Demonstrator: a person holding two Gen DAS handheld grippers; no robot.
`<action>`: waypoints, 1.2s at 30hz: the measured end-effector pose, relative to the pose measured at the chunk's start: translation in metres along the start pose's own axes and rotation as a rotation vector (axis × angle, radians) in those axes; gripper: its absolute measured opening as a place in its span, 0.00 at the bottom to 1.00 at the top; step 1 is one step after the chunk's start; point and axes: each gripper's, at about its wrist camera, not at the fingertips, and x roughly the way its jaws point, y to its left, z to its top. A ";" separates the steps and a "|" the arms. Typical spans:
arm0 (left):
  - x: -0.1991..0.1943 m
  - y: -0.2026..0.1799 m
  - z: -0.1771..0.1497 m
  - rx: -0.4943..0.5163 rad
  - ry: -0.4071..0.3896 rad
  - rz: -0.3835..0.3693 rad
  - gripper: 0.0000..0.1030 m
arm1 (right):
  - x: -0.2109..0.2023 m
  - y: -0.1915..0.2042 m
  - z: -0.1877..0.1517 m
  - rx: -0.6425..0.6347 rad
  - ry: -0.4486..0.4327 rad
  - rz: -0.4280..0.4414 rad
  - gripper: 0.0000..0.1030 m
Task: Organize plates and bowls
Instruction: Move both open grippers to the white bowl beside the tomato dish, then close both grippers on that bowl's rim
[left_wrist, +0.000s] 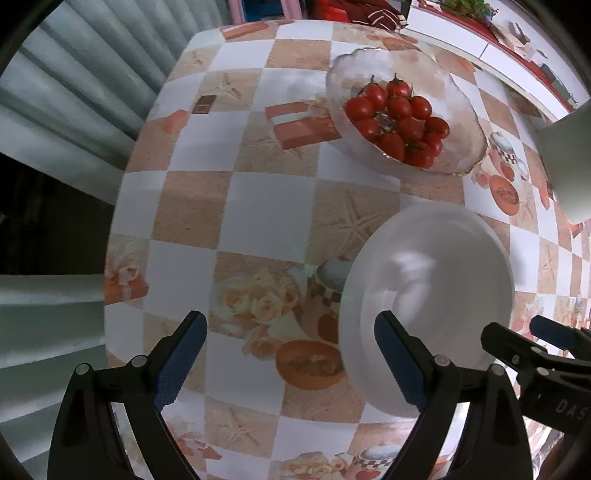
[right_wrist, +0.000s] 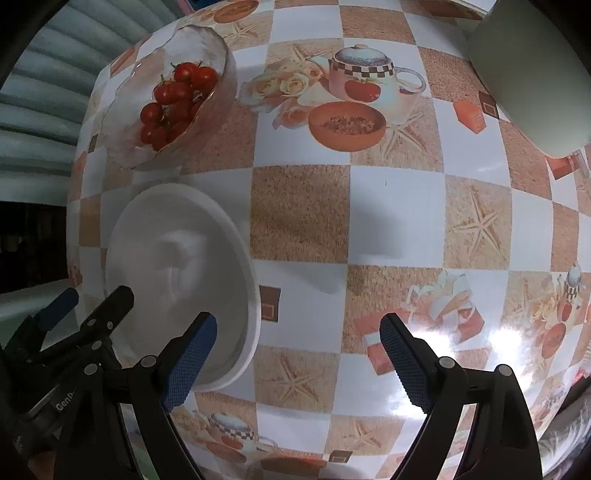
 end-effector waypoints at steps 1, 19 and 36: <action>0.002 -0.001 0.002 0.004 0.001 -0.001 0.91 | 0.002 -0.002 0.001 0.002 0.003 0.002 0.88; 0.025 -0.009 0.018 0.063 0.020 -0.092 0.39 | 0.023 0.019 0.006 -0.053 -0.010 -0.002 0.62; 0.020 -0.043 -0.026 0.147 0.026 -0.121 0.24 | 0.032 0.019 -0.025 -0.074 0.058 0.039 0.16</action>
